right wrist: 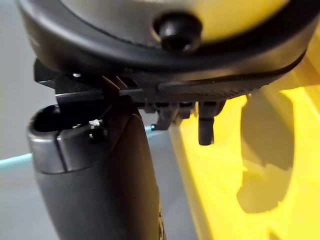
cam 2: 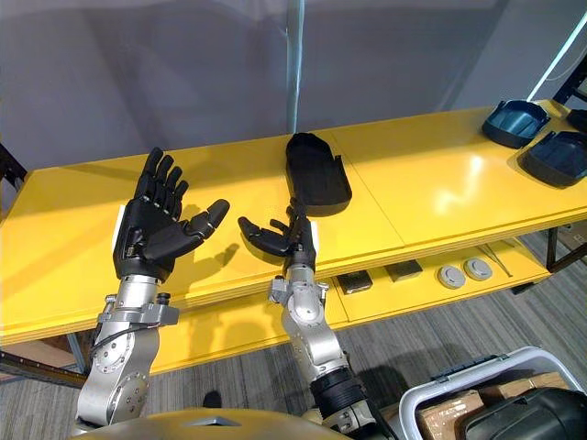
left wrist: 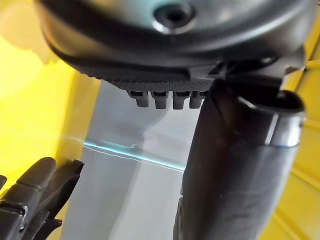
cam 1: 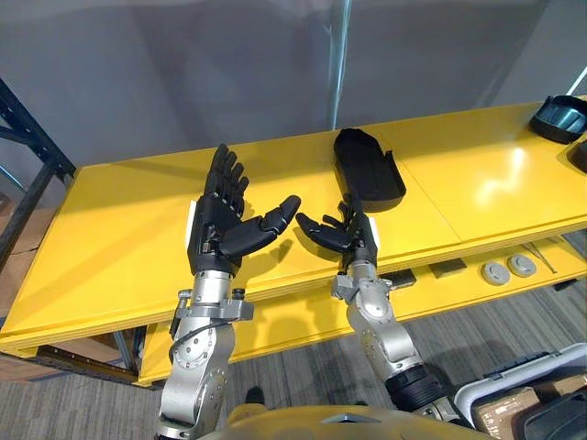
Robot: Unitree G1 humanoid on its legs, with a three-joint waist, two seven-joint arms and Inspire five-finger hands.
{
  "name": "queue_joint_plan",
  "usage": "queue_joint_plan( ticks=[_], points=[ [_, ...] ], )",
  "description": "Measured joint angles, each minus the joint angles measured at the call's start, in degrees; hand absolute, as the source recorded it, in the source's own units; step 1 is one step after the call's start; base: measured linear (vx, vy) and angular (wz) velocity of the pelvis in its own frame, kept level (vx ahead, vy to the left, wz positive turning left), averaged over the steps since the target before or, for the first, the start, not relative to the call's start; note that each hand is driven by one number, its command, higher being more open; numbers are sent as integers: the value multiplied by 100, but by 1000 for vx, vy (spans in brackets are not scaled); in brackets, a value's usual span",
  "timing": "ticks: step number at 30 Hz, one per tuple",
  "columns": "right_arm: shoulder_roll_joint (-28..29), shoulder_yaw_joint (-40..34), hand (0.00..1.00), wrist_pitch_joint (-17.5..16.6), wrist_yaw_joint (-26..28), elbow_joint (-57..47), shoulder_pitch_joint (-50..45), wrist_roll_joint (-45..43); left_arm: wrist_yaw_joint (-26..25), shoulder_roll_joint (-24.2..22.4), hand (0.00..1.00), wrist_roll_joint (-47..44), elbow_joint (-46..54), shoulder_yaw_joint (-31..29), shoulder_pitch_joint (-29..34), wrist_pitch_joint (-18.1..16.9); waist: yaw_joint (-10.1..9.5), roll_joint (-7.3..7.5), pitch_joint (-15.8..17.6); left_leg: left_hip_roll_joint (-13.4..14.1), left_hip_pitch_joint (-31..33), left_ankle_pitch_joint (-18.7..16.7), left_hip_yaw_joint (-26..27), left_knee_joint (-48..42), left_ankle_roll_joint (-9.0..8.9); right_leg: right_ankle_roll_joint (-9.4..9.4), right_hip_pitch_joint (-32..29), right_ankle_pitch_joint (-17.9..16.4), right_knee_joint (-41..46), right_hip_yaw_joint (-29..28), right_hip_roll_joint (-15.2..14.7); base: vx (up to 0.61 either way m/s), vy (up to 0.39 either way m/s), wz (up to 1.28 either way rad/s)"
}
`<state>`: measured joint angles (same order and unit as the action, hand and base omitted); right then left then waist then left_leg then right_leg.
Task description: Walk over and take three plastic housings, then place them on the shelf
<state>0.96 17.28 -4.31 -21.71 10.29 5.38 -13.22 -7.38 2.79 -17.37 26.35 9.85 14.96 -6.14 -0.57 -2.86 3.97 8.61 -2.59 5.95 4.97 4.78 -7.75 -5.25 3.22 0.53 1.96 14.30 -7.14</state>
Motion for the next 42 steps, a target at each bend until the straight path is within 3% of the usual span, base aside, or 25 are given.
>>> queue_joint_plan(
  ticks=[8,12,17,23,29,32,35,38,42],
  points=[
    [0,-138,100,26,-11,0,-1,119,27,0,100,0,-1,-1,-164,1,71,-25,-5,-1,-4,0,21,0,2,-5,-15,6,12,-32,-2,-3,-1,-1],
    [-3,-160,100,24,236,-1,-2,110,66,-1,100,1,-1,-1,-178,1,81,-41,-6,0,-6,0,24,0,3,-5,-17,6,11,-36,0,0,0,0],
    [-124,-210,100,22,1055,-17,-11,92,64,0,100,4,-1,-62,-178,2,95,-42,-6,2,-7,-1,25,0,2,-4,-16,9,11,-37,2,0,0,0],
    [-528,176,100,22,2244,-579,-60,-636,18,-1,100,7,0,-446,-179,0,84,-42,-6,12,-7,-3,25,0,-1,-2,-12,12,6,-35,11,0,0,0],
    [-451,213,100,-720,1753,-1367,-75,-631,24,-2,100,11,0,-565,-179,-114,68,-36,-6,13,-37,-19,107,0,2,-21,-22,32,-21,-118,13,0,1,-6],
    [-286,-293,100,-1062,1467,-1991,-263,-645,115,-3,100,1,1,-511,-189,-239,82,-32,-9,20,-184,-101,426,1,2,-44,-20,129,-147,-412,32,2,13,-47],
    [-217,-886,100,-1142,1450,-2422,-498,-1084,248,-3,100,-8,1,-442,-315,-355,150,-13,-14,12,-235,-152,731,0,13,-60,-106,250,-265,-706,43,8,23,-57],
    [-61,-1601,100,-1124,1345,-2480,-850,-1310,339,-10,100,-49,3,-373,-462,-500,350,12,-1,18,-409,-243,1291,-1,2,-81,-238,407,-358,-1246,103,22,29,-96],
    [40,-2290,100,-1049,1123,-2883,-2109,-1467,302,-11,100,-54,1,-190,-495,-568,741,31,50,97,-675,-484,2089,-62,-94,-89,-369,565,-519,-1986,269,42,11,-89]
  ],
)
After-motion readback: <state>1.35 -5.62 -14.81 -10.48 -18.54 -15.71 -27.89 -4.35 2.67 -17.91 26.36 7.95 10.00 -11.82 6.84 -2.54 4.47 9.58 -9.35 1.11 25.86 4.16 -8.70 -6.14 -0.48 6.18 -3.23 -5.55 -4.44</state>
